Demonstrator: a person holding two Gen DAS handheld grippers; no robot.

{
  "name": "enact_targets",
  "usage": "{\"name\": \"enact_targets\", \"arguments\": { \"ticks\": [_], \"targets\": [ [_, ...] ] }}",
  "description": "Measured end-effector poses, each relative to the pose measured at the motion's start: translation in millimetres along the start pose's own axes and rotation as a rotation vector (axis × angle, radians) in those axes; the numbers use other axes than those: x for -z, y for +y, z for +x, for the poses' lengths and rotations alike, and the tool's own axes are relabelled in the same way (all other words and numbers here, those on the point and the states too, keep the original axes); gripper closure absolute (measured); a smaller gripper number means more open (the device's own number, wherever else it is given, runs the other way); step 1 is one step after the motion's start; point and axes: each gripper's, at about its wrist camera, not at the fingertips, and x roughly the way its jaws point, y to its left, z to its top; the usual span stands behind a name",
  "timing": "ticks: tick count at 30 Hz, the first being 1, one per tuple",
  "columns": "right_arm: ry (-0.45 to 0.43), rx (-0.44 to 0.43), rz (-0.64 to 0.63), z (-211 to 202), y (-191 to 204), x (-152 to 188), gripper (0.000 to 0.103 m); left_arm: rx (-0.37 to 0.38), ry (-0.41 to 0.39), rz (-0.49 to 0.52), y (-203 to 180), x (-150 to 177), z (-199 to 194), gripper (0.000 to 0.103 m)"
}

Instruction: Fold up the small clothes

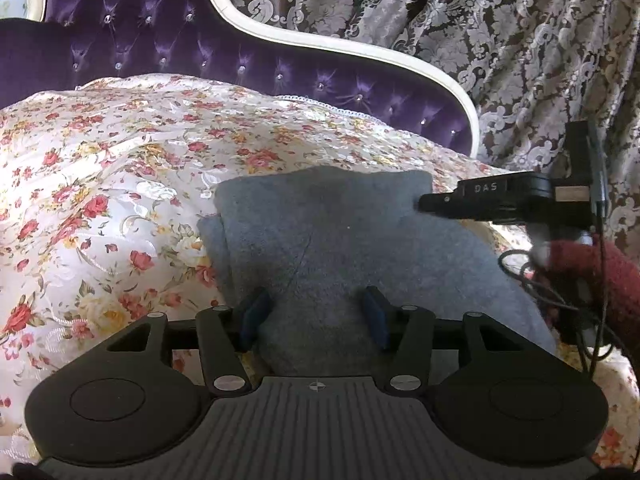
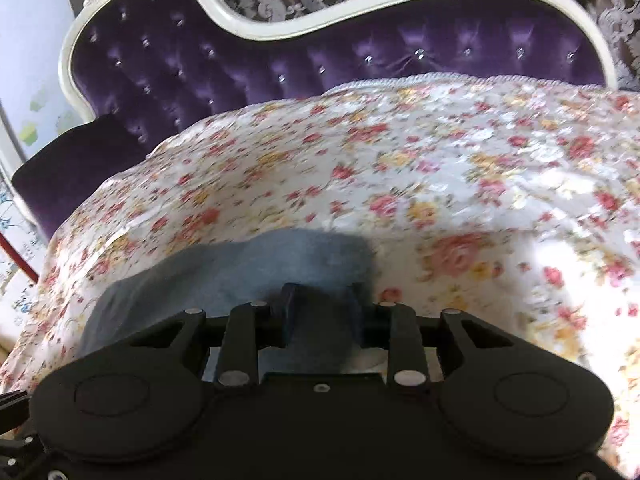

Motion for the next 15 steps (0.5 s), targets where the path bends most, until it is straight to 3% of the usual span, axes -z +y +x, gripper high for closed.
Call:
{"name": "enact_targets", "arguments": {
  "ticks": [2,4,6,10,15],
  "targets": [
    [-0.02,0.025,-0.008,-8.1,-0.1,1.0,0.058,-0.008,0.0,0.01,-2.5,-1.1,0.2,0.044],
    [-0.038,0.035,-0.012,-18.4,1.9,1.7,0.057,-0.014,-0.001,0.02,-6.2,-1.3,-0.3,0.029],
    [-0.063,0.032,-0.031,-30.8,9.1,3.3,0.047,-0.03,0.008,0.032,-10.0,-0.2,0.1,0.02],
    [-0.071,0.029,-0.128,-48.8,31.6,11.2,0.041,-0.041,0.017,0.0,-9.6,3.4,-0.2,0.013],
    [0.002,0.066,-0.214,-57.2,51.3,43.4,0.034,-0.063,0.018,0.01,-9.1,4.9,-6.7,0.005]
  ]
}}
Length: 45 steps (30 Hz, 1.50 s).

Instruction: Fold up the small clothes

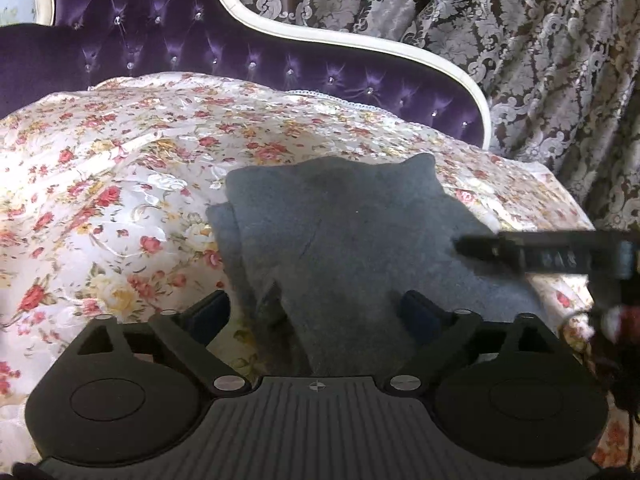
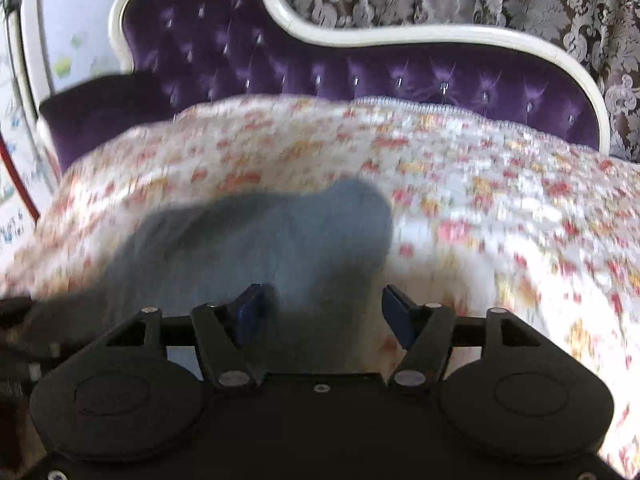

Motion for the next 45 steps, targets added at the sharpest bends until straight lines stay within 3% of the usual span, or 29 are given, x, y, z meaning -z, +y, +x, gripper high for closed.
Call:
{"name": "enact_targets", "arguments": {
  "ticks": [4,9,13,18,25,31,36,41,43,45],
  "targets": [
    [0.009,-0.013,0.07,-14.9,-1.2,17.5,0.027,-0.016,0.0,0.008,-0.3,2.7,-8.8,0.005],
    [0.014,-0.018,0.111,-36.3,-1.0,29.4,0.025,-0.036,-0.022,0.029,-2.7,6.9,-23.5,0.005],
    [-0.062,0.007,0.085,-54.3,4.1,22.3,0.025,-0.038,-0.046,0.039,-5.0,8.1,-35.9,0.005],
    [-0.132,-0.05,0.082,-60.2,8.2,4.7,0.021,-0.04,-0.074,0.051,-9.9,5.9,-49.4,0.005],
    [-0.101,-0.163,-0.007,-12.2,19.8,-35.2,0.017,-0.045,-0.116,0.041,-9.0,0.6,-65.2,0.005],
    [0.011,-0.198,-0.035,51.1,21.1,-59.8,0.017,-0.066,-0.115,0.016,-1.0,1.2,-66.9,0.005],
    [0.127,-0.193,-0.008,90.7,12.7,-54.4,0.017,-0.077,-0.103,-0.006,4.8,2.0,-65.4,0.005],
    [-0.01,-0.2,0.005,48.9,8.2,-52.6,0.016,-0.081,-0.094,-0.01,3.8,-0.8,-64.0,0.004],
    [-0.068,-0.174,0.017,22.7,8.4,-47.9,0.004,-0.072,-0.085,-0.011,1.6,-3.1,-62.4,0.0],
    [-0.117,-0.15,0.053,-4.0,6.8,-40.4,0.003,-0.063,-0.082,-0.018,-0.9,-5.4,-61.3,0.0]
  ]
}}
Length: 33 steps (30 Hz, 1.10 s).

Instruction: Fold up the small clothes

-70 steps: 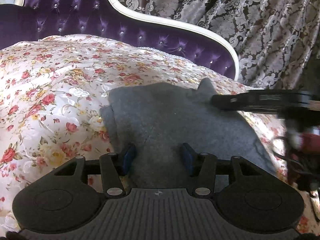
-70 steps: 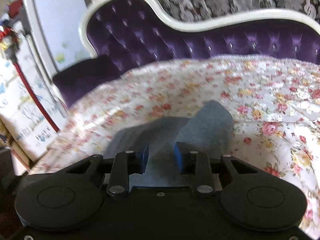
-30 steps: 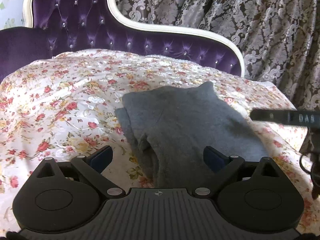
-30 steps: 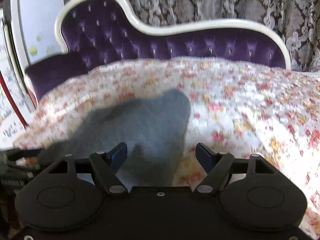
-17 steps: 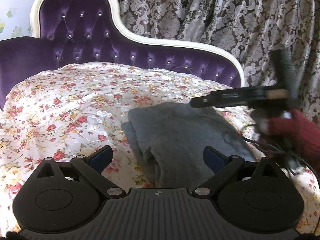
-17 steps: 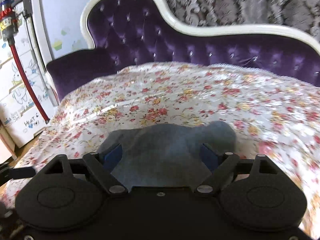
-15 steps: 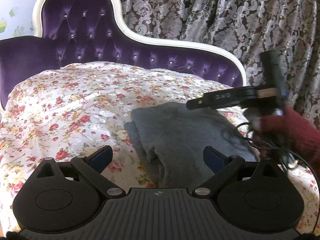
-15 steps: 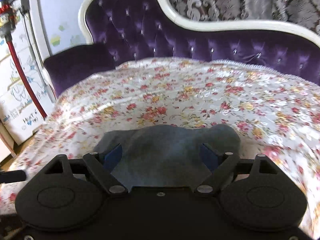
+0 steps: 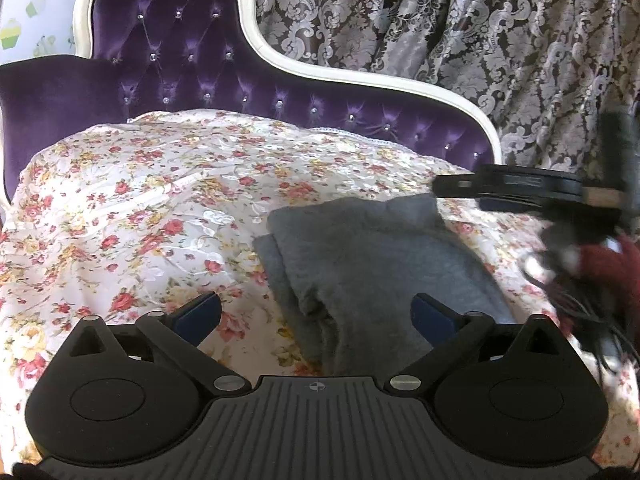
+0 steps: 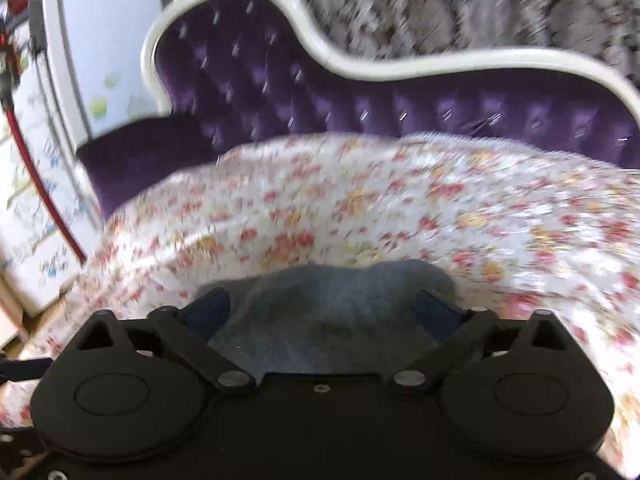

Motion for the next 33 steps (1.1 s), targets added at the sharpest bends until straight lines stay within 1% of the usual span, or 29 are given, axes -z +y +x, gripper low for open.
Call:
{"name": "enact_targets", "arguments": {
  "ticks": [2,5,7,8,9,11,13,14,16,18,20,23,25,27,30,33],
  "targets": [
    [-0.033,0.014,0.044,-24.6,-1.2,5.9,0.0,0.013,0.003,-0.006,-2.6,-0.5,0.4,0.0],
    [-0.067,0.03,0.119,-57.3,-4.6,17.9,0.001,0.038,0.007,-0.023,-6.6,-1.1,0.0,0.0],
    [-0.063,0.056,0.186,-68.2,-10.6,23.0,0.001,0.054,0.018,-0.027,-10.2,-2.2,-1.3,0.0],
    [-0.046,0.082,0.22,-71.2,-12.7,24.9,0.001,0.055,0.02,-0.024,-12.7,-2.9,-1.9,0.0],
    [-0.025,0.109,0.251,-73.9,-14.2,27.5,0.001,0.046,0.025,-0.019,-15.4,-4.0,-2.9,0.001],
    [0.019,0.163,0.307,-78.6,-17.7,33.2,0.001,-0.004,0.056,-0.008,-22.8,-7.2,-3.2,0.001],
    [0.031,0.187,0.342,-84.2,-20.1,39.5,0.001,-0.035,0.067,0.017,-30.0,-9.7,-5.4,0.001],
    [0.028,0.188,0.347,-86.5,-20.8,44.5,0.001,-0.053,0.064,0.032,-33.6,-10.6,-7.3,0.001],
    [0.018,0.203,0.346,-92.7,-18.2,49.6,0.001,-0.115,0.055,0.066,-41.7,-11.9,-11.7,0.001],
    [0.018,0.241,0.304,-96.8,-10.6,51.7,0.001,-0.183,0.045,0.104,-50.1,-13.0,-15.3,0.001],
    [0.012,0.28,0.251,-99.7,-0.3,52.5,0.001,-0.22,0.037,0.131,-56.8,-14.0,-18.4,0.001],
    [0.002,0.299,0.208,-106.2,11.0,53.9,0.001,-0.223,0.045,0.124,-59.0,-15.8,-21.1,0.001],
    [0.005,0.283,0.22,-108.8,14.2,53.9,0.001,-0.234,0.062,0.107,-59.5,-16.4,-21.9,0.001],
    [0.017,0.276,0.232,-110.4,16.5,54.9,0.001,-0.263,0.082,0.099,-59.9,-16.7,-22.0,0.001],
    [0.033,0.333,0.221,-112.8,23.8,55.2,0.001,-0.28,0.09,0.109,-59.9,-15.7,-23.7,0.001],
    [0.035,0.355,0.205,-116.2,30.1,56.3,0.001,-0.258,0.106,0.095,-59.3,-14.1,-25.7,0.001]
  ]
}}
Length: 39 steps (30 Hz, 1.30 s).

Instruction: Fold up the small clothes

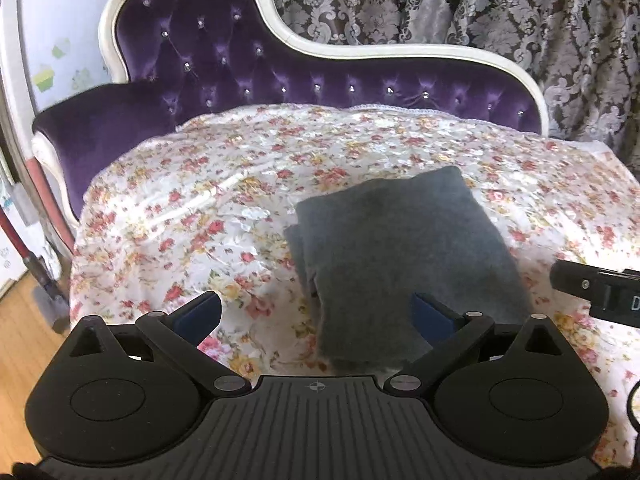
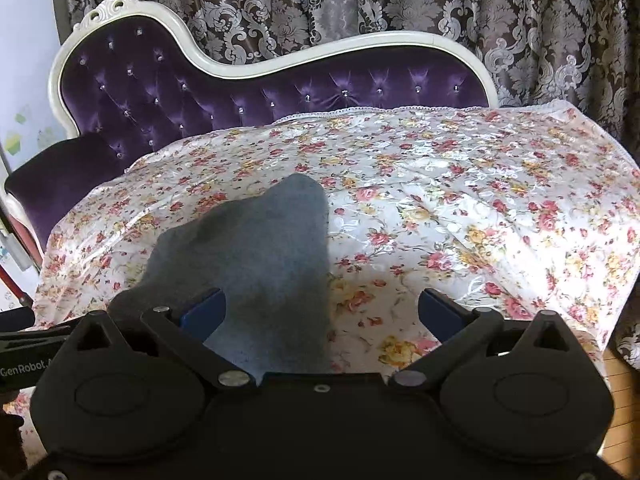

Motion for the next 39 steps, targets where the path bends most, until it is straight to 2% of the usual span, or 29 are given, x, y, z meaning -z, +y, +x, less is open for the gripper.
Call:
{"name": "enact_targets", "arguments": {
  "ticks": [4,9,14,23,39],
  "targets": [
    [0.013,-0.051,0.025,-3.5,-1.1,1.7,0.001,0.024,0.019,-0.012,1.3,3.2,0.7,0.001],
    [0.034,-0.098,0.043,-6.2,-0.3,4.8,0.001,0.018,0.016,0.001,-0.3,7.5,-1.9,0.001],
    [0.044,-0.093,0.026,-9.9,6.1,8.4,0.001,0.053,0.049,-0.005,0.5,10.1,-1.4,0.0],
    [0.055,-0.101,-0.001,-16.6,11.3,14.4,0.001,0.066,0.072,-0.024,0.5,17.7,-2.4,0.0],
    [0.087,-0.1,-0.023,-17.0,15.9,22.0,0.001,0.031,0.1,-0.041,9.9,24.4,0.2,0.001]
  ]
}}
